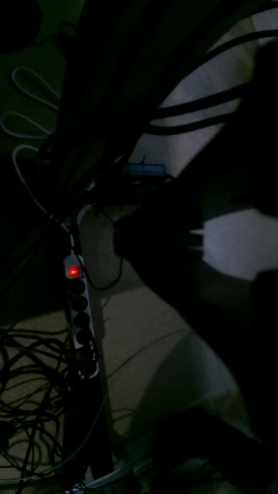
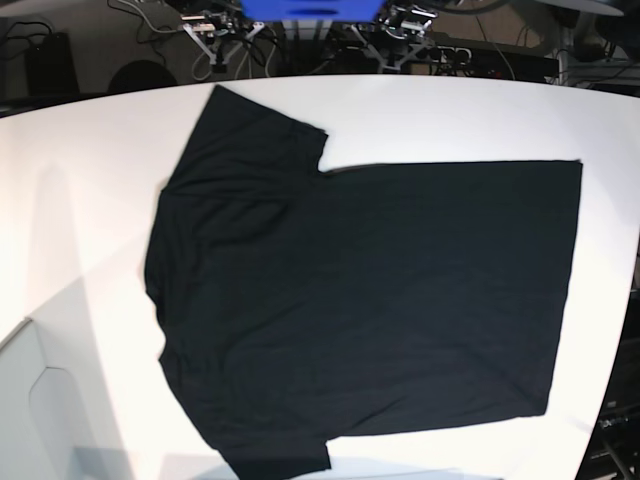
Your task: Fold the T-shirt properly
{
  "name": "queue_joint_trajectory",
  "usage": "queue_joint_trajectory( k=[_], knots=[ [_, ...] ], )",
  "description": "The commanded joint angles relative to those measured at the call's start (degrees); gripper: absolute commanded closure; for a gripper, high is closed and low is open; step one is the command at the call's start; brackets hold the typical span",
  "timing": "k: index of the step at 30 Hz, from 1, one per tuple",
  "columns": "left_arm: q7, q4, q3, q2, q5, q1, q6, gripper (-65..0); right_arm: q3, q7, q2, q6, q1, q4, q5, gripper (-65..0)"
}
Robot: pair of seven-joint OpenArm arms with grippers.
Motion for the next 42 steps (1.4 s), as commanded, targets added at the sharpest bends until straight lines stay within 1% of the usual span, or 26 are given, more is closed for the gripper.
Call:
queue_joint_trajectory(
  k=[1,7,11,15,24,28,31,33,35,39,42],
  knots=[
    [-0.49,0.23,0.06,-0.21,-0.10,0.29,0.40,-0.5,0.16,0.36,-0.26,0.47,-0.16,0.18,0.19,-0.1],
    [-0.49,0.23,-0.12,-0.21,-0.10,0.38,0.40,-0.5,0.16,0.72,-0.26,0.47,-0.86,0.18,0.19,-0.1],
    [-0.75,0.32,-0.21,-0.21,-0.19,1.44,0.40,-0.5,0.07,5.99,-0.17,0.47,-2.71,0.18,0.19,-0.1],
    [-5.41,0.23,-0.21,-0.21,-0.19,3.46,0.66,-0.5,0.07,7.84,-0.08,0.47,-4.64,0.18,0.19,-0.1],
    [-12.62,0.32,-0.29,-0.91,-0.28,8.56,0.84,-0.5,0.07,8.80,-0.08,0.47,-9.13,0.27,0.19,0.0],
    [-15.70,0.32,-0.29,-1.00,-0.28,10.75,0.84,-0.5,0.07,13.81,-0.08,0.47,-12.20,0.27,0.19,0.0],
    [-18.95,0.41,-0.38,-1.00,-0.28,12.60,0.84,-0.4,0.07,16.10,-0.08,0.47,-14.23,0.27,0.19,0.0],
    [-21.06,1.02,-0.38,-1.62,-0.28,14.01,0.93,-0.4,0.07,17.68,-0.08,0.47,-15.63,0.27,0.19,0.0],
    [-22.12,4.19,-0.38,-2.06,-0.28,16.47,0.93,-0.3,-0.01,19.79,-0.08,0.47,-16.95,0.27,0.19,0.0],
    [-22.29,12.63,-0.47,-2.41,-0.36,21.65,0.93,-0.2,-0.01,24.10,0.00,0.47,-18.80,0.27,0.19,0.0],
    [-22.47,17.37,-0.47,-3.11,-0.36,24.47,0.93,-0.1,-0.01,27.35,0.97,0.47,-19.59,0.27,0.19,0.0]
  ],
)
